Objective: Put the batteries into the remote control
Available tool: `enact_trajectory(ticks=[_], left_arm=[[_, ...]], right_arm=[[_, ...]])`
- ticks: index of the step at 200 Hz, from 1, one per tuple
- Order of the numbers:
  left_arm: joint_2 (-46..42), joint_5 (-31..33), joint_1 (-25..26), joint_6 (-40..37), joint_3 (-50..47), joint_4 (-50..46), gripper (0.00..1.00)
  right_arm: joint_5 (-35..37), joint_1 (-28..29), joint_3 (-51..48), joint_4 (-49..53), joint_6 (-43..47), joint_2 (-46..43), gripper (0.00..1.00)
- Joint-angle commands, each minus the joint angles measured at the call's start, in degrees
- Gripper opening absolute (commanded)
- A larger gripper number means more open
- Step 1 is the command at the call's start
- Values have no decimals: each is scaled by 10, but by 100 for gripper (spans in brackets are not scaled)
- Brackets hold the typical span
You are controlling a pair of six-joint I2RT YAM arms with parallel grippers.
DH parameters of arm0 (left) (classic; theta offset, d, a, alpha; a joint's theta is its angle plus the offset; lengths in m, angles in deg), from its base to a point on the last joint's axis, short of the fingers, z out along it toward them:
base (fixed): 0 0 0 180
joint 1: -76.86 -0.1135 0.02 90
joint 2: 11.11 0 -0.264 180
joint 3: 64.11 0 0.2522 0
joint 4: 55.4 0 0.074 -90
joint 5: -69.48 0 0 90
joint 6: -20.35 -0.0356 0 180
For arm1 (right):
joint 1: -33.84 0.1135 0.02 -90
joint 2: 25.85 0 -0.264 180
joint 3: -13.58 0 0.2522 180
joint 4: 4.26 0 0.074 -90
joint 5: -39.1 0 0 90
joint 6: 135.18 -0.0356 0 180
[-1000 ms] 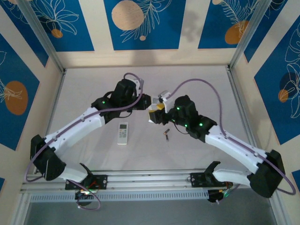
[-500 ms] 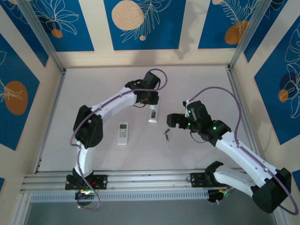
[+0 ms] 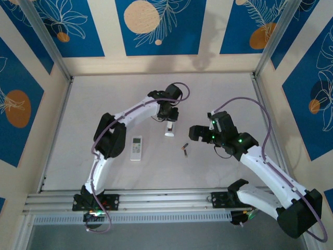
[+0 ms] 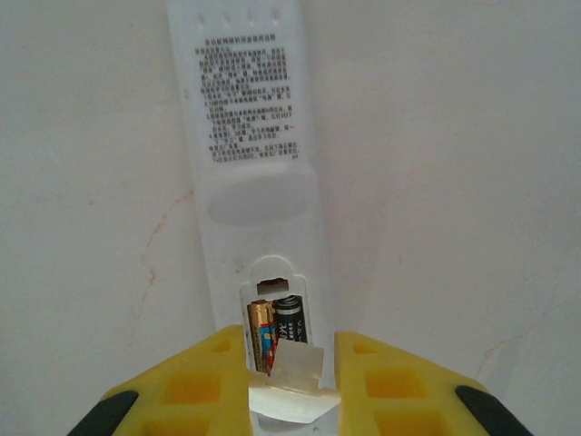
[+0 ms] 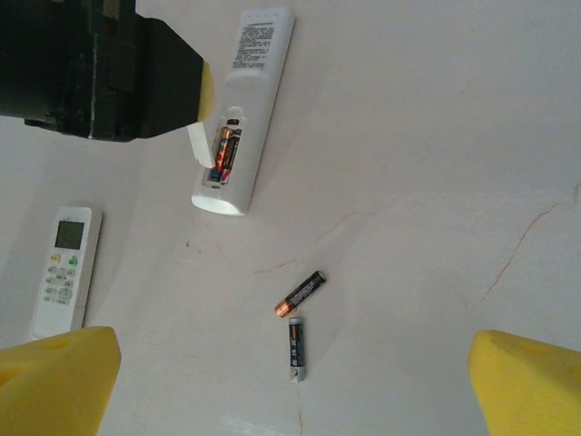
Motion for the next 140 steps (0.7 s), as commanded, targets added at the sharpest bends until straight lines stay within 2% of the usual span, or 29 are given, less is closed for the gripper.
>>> enact_trajectory(ticks=[1,53,140], left_arm=[[12,-18,-4,21,18,-27,9],[32,-6,-4,50,30,-53,9],[51,-29,-3,60,28,-54,11]], right_arm=[[-20,-8,-9,8,-10,-14,98],[-27,-18,-11,3,-11,-13,98],[-37,-32,-22,5,-17,-15,98]])
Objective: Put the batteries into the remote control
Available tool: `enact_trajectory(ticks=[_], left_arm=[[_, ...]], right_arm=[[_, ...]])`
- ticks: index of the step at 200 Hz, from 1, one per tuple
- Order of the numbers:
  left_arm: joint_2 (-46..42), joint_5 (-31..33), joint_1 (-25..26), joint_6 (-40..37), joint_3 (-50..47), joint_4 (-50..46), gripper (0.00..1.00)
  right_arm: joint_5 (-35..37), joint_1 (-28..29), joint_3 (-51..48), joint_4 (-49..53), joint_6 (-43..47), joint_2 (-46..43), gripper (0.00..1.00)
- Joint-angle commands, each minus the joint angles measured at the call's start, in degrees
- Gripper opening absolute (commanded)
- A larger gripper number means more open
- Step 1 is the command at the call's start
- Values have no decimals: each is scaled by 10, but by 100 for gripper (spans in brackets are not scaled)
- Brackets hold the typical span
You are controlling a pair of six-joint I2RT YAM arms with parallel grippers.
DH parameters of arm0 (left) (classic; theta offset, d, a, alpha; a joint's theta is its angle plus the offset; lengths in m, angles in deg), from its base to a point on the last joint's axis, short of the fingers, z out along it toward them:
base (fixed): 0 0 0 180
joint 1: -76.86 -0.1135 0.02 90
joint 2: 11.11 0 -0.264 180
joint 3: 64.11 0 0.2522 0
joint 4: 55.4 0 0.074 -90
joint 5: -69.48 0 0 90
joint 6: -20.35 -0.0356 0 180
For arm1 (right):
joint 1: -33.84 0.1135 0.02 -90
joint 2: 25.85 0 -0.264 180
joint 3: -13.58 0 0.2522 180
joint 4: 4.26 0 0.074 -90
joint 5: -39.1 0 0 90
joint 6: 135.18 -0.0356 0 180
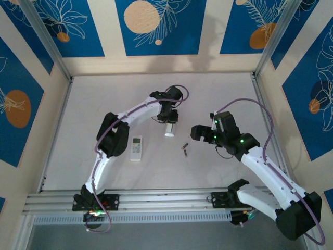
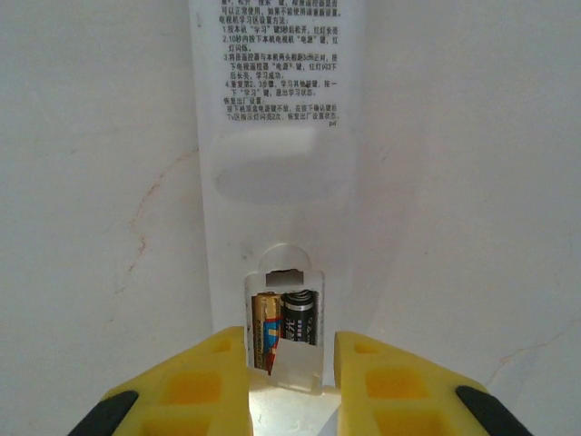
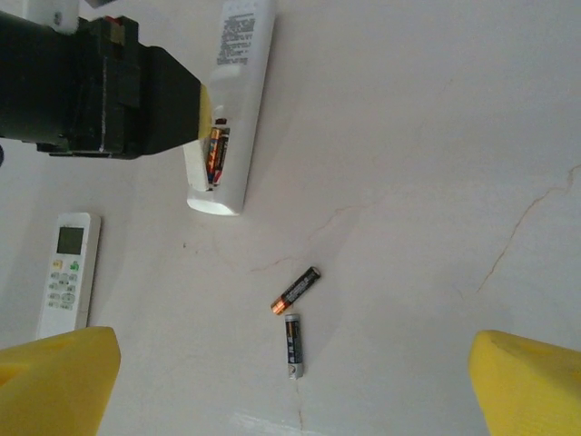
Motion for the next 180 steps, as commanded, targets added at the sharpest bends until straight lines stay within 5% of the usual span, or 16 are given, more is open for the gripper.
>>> enact_trajectory(ticks=[1,180], left_arm=[[24,-19,-3,7,11,-22,11],[44,12,-1,-8,39,-64,12]], right_arm=[[-14,-6,-9,6,-9,-8,98],[-23,-19,-19,8,-7,-14,98]])
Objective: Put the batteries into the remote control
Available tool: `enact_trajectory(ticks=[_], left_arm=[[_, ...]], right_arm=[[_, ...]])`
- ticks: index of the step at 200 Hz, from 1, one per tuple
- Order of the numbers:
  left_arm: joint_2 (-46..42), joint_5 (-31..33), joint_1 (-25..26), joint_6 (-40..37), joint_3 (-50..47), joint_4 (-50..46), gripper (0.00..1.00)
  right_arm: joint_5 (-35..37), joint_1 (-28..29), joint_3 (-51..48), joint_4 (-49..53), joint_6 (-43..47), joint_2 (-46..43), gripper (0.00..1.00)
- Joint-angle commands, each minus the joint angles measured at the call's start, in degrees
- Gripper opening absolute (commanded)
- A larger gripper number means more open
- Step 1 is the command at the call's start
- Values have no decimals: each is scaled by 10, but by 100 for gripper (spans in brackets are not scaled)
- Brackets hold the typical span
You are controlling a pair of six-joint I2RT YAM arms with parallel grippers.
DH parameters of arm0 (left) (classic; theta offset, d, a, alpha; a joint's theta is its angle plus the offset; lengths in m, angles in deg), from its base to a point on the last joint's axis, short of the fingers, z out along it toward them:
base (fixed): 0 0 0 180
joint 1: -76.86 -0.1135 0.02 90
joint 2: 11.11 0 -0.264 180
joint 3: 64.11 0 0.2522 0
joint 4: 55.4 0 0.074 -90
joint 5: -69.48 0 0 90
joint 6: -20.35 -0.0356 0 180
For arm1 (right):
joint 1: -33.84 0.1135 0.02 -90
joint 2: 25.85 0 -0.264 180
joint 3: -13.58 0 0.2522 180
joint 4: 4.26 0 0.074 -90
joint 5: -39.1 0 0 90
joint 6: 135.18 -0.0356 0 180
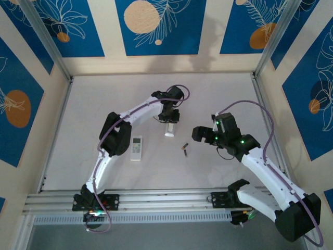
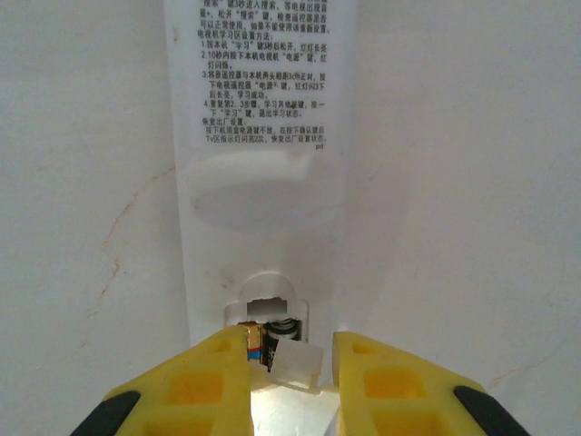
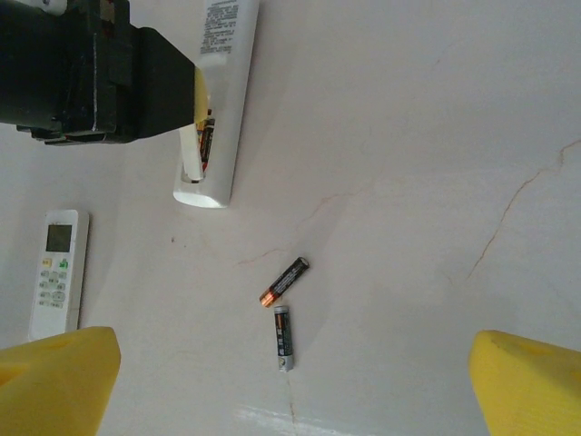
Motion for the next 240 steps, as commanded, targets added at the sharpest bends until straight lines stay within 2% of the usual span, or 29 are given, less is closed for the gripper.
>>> enact_trajectory(ticks=[1,24,83,136,173,227,240], left_arm=[[17,21,-1,-13,8,-56,12],[20,40,3,-16,6,-65,12],[39,-2,11,-14,8,-48,15],[44,20,18,-68,14,-62,27],[47,40,18,-72,21,-69,30],[41,20,19,-74,25,-53,34],[37,7,18,-82,25,-45,37]], right_arm=[[-13,-4,-5,6,-5,-7,98],[-17,-5,-8,2,-6,-6,98],[-16,-8,-7,7,-6,-6,98],[-22,-13,-15,0,-8,-7,98],[-29,-16,-13,-4,-8,-2,98],[-33,-18,-15,-5,-8,0,98],[-34,-18,-14,-6,-8,1,98]])
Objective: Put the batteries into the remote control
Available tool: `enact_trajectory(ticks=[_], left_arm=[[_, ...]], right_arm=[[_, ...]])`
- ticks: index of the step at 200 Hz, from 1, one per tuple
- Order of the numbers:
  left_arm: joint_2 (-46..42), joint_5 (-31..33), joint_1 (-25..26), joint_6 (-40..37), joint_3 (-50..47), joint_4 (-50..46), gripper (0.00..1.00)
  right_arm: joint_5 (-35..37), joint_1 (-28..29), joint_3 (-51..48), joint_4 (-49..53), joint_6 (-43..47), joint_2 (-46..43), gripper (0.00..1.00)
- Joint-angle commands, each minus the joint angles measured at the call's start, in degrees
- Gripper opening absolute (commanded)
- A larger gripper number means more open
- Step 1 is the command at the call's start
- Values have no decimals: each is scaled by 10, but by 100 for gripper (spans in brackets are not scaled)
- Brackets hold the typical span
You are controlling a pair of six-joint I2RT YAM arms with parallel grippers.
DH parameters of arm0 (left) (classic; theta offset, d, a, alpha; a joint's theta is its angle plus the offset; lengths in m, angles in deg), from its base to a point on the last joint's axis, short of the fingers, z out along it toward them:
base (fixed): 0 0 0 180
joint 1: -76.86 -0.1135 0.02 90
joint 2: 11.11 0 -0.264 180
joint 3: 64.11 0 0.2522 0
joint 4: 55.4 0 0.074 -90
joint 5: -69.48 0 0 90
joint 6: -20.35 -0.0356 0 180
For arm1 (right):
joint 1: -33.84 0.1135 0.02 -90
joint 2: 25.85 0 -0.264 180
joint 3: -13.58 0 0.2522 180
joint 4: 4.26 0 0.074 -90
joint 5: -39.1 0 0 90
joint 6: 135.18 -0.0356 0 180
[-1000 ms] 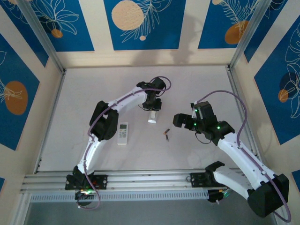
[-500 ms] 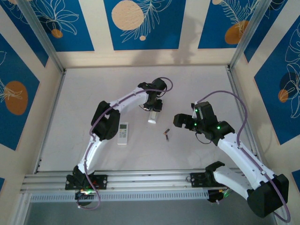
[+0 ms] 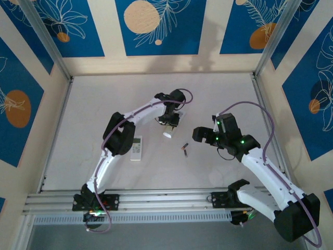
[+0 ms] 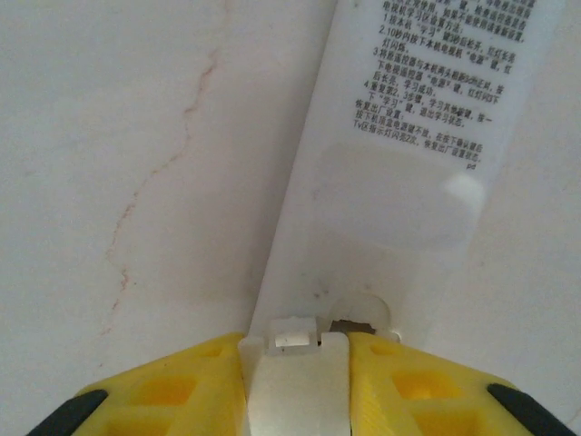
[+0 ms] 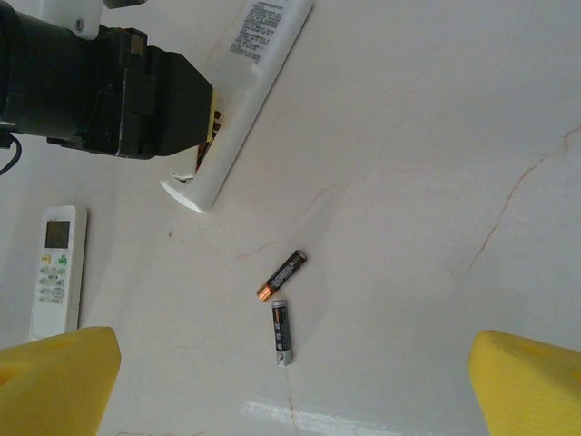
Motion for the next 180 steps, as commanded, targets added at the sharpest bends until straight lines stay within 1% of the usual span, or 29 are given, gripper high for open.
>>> enact_trajectory(ticks=[1,30,76,90,110,163,180], left_arm=[[4,-21,5,-17,9,-16,38],[-11,-27,5,-37,9,-2,48],[-26,-47,6,-69,13,11,50],[-41,-62,8,-91,5,31,53],[-62,-65,9,-101,-11,57,56],[-64,-15,9,-99,-16,46,59],[-63,-12,9,-102,-25,52,61]], right_arm=[[-15,-3,-4,-3,-7,1,98],[-17,-4,0,-3,-7,4,98],[-18,-5,3,-6,-6,11,98],[-16,-5,6,-6,-4,14,98],[-16,-6,13,-5,-3,15,98],[-21,-6,24,-2,-9,18,98],[-20,-6,22,1,-9,18,98]])
